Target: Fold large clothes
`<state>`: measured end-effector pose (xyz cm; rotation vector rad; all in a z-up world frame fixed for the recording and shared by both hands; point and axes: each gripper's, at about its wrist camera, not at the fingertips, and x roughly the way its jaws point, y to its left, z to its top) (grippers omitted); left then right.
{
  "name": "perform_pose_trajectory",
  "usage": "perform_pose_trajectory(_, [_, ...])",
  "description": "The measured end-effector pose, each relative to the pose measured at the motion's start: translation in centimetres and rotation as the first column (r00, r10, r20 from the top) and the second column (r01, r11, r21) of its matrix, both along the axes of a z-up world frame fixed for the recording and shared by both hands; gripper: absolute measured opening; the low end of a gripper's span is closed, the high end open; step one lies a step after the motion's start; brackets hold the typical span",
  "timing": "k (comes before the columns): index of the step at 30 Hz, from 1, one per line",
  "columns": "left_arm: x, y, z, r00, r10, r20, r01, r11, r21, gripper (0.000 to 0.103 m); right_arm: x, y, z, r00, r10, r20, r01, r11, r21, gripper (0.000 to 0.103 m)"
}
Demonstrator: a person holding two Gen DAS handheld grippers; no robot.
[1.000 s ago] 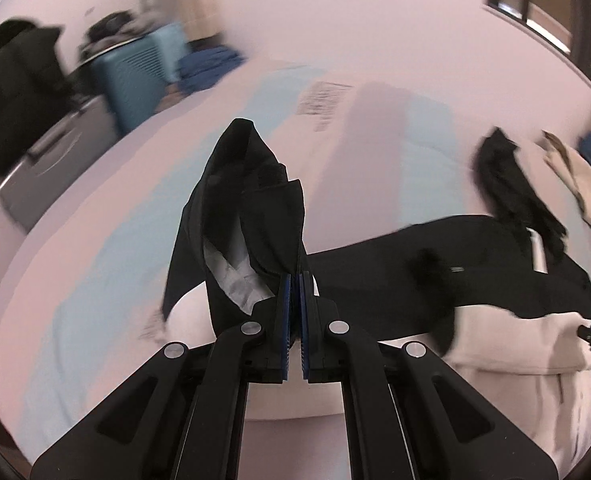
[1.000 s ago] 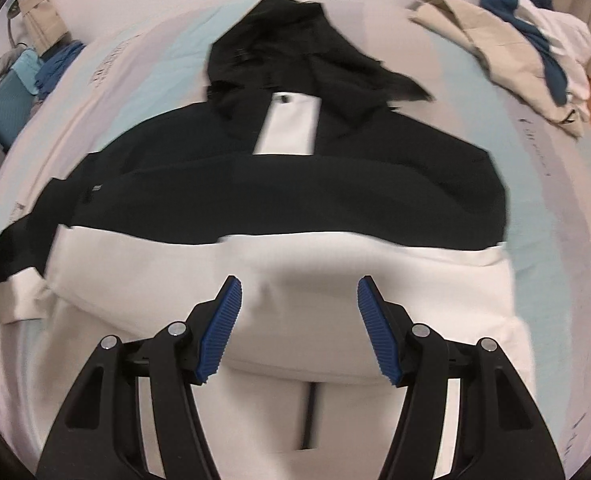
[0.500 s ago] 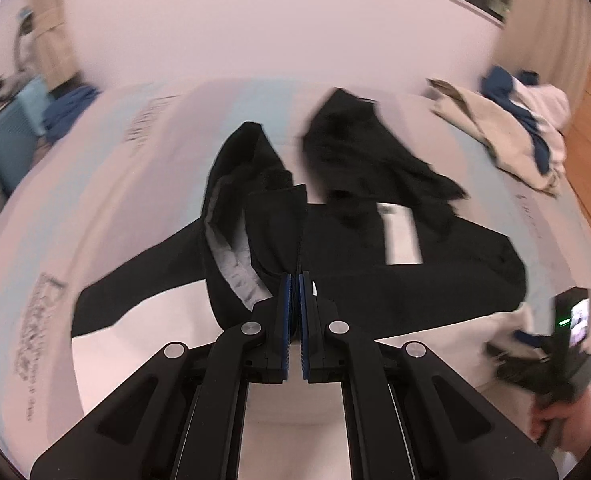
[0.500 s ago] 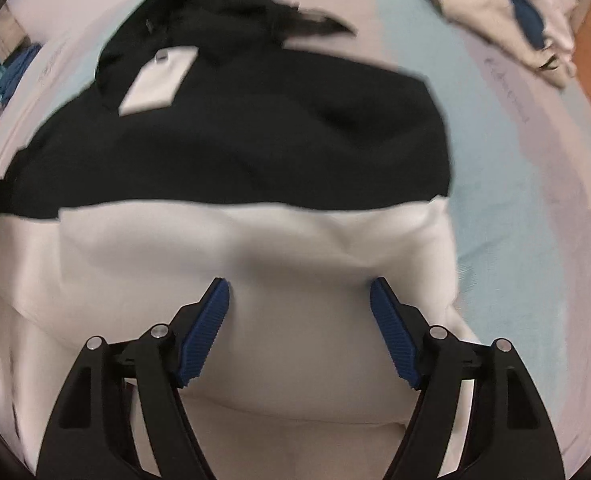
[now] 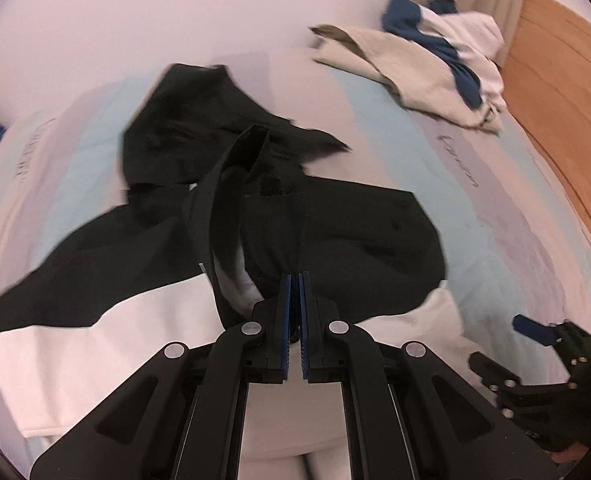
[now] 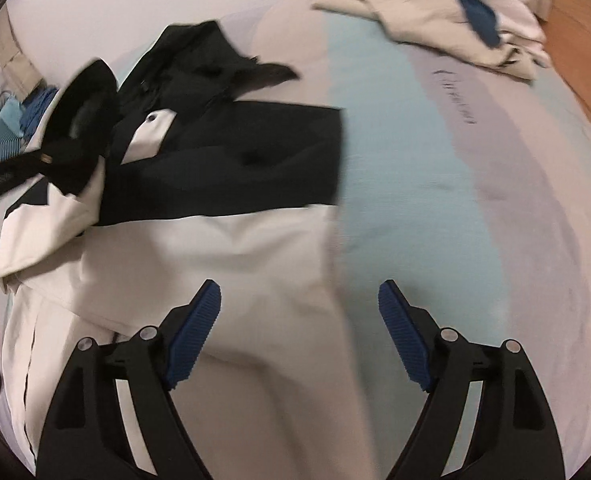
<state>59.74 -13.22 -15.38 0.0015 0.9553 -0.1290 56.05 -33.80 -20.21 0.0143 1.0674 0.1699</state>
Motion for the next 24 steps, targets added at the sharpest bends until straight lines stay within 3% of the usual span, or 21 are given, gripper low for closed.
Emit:
perform_pose_trajectory(7, [0.1,-8.0,-2.5,0.993,-0.121,-0.008,0.122,0.992,0.019,0.0,-1.7,-5.9,-1.1,0.999,-0.052,-0.01,0.052,0.999,-0.005,0.078])
perform_pose_trajectory(11, [0.7,-10.3,-4.9,0.991,-0.122,-0.051,0.124,0.992,0.022,0.0,-2.7,-8.0,-1.6,0.997,-0.072,-0.011,0.072,0.997,-0.003,0.078])
perform_pose_trajectory(19, [-0.1,-11.7,-5.5,0.988,-0.142,-0.055,0.143,0.99,0.019,0.0,-3.9,-9.6,-1.6,0.998,-0.064,-0.026,0.064,0.998,0.022,0.078])
perform_pose_trajectory(24, [-1.9,-7.4,-3.4,0.994,-0.104,-0.02,0.104,0.995,0.006,0.003,-3.1,-7.4,-0.1,1.0,0.002,0.0,-0.002,0.999,0.04,0.078])
